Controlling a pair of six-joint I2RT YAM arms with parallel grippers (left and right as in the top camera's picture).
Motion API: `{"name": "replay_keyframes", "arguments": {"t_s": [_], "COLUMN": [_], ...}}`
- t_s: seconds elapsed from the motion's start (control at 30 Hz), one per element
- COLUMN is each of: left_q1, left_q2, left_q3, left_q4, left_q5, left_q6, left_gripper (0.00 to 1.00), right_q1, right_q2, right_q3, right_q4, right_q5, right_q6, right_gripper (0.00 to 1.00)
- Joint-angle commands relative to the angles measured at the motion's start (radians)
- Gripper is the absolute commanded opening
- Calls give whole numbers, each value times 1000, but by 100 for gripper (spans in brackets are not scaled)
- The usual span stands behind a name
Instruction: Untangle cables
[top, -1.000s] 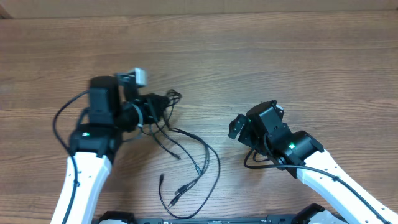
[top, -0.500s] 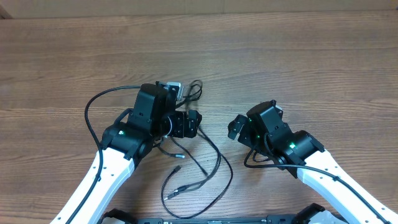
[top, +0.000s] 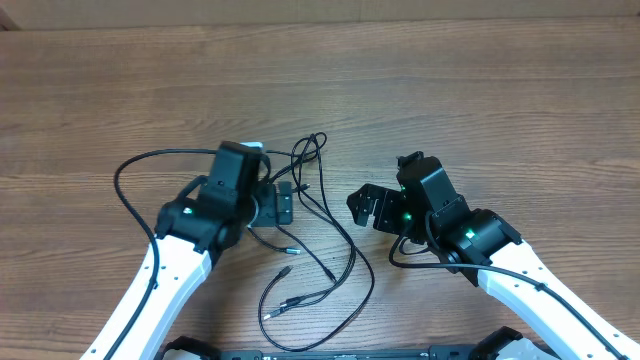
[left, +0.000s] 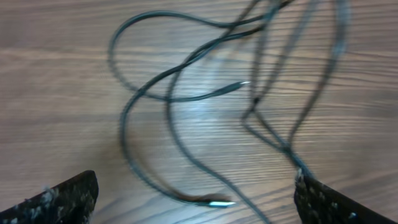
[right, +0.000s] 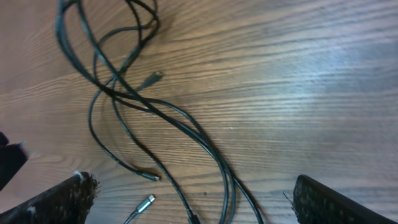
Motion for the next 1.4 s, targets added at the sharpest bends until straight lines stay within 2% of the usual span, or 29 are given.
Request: {"name": "replay_keyframes", "arguments": {"t_s": [0.0, 0.13, 0.23, 0.57, 0.9, 1.13, 1.37], "left_q1": [84, 167, 207, 212, 212, 212, 212], "left_q2": [0, 0, 0, 3, 3, 3, 3], "left_q3": [21, 21, 21, 21, 20, 21, 20], "left_q4": [-43, -75, -89, -90, -90, -90, -90], "left_q5": [-54, -34, -12, -12, -13, -13, -13], "left_q6": [-30, -27, 32, 45, 46, 46, 46], "left_gripper": [100, 100, 100, 100, 100, 100, 100], "right_q1": [-5, -5, -3, -3, -2, -2, -2], "right_q2": [-5, -2, 15, 215, 424, 488, 542], "right_q3": [8, 8, 8, 8, 8, 8, 8], "right_q4": [42, 87, 132, 328, 569, 716, 800], "right_q5": [-26, -26, -39, -214, -219, -193, -185], "right_q6": [-46, -48, -63, -184, -222, -229, -229], "right_gripper": [100, 100, 100, 100, 100, 91, 86]}}
